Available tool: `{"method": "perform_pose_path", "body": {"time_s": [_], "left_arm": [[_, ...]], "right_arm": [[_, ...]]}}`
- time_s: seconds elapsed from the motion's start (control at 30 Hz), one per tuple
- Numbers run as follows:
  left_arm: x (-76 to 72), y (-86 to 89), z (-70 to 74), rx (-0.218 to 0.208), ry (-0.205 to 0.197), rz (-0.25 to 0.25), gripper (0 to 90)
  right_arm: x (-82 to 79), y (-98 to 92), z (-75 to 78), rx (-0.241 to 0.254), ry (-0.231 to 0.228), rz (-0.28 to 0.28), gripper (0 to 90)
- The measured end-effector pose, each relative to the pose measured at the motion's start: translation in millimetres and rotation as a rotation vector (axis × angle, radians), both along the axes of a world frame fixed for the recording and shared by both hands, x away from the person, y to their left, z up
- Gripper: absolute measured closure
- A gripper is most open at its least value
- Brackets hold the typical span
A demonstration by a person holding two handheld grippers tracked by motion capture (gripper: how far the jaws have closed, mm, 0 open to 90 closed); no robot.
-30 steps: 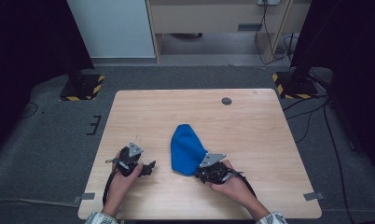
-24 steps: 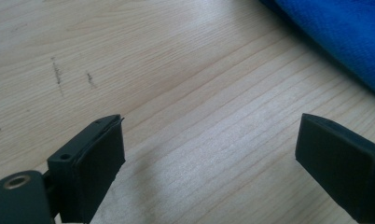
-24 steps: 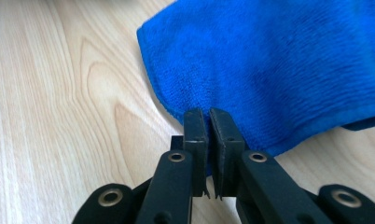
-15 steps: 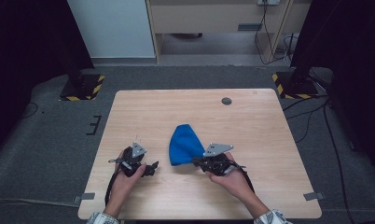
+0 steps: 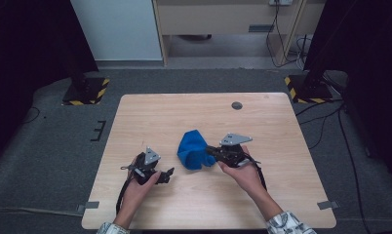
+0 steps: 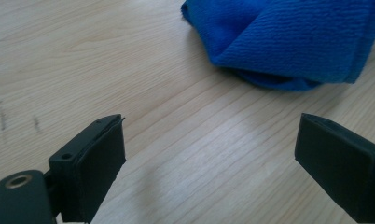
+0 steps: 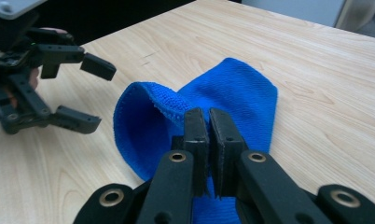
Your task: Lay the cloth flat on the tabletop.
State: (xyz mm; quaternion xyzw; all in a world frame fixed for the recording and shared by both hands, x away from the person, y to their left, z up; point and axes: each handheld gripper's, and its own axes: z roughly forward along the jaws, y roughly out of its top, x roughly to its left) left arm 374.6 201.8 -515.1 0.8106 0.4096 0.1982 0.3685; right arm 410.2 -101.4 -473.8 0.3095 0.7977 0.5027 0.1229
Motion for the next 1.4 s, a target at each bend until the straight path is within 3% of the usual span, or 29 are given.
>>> {"method": "perform_pose_path", "body": {"time_s": [0.1, 0.37, 0.7, 1.17, 1.4], "left_arm": [[1.3, -6.1, 0.3, -0.018, 0.004, -0.017, 8.7], [1.5, -21.3, -0.6, 0.004, 0.001, -0.062, 16.5], [-1.1, -38.9, -0.2, 0.014, -0.015, -0.131, 22.2], [5.2, -52.7, 1.8, -0.040, -0.052, -0.155, 26.0], [9.8, -60.4, -2.8, -0.017, -0.051, -0.183, 26.6]], "right_arm": [[2.7, -2.3, -0.6, -0.003, -0.005, -0.019, 86.5], [12.3, -18.5, -10.6, -0.024, 0.022, -0.107, 86.3], [19.7, -33.8, -30.8, -0.099, 0.072, -0.159, 86.1], [20.2, -46.5, -36.6, -0.089, 0.095, -0.193, 85.7], [19.5, -48.5, -37.5, -0.083, 0.100, -0.198, 85.6]]}}
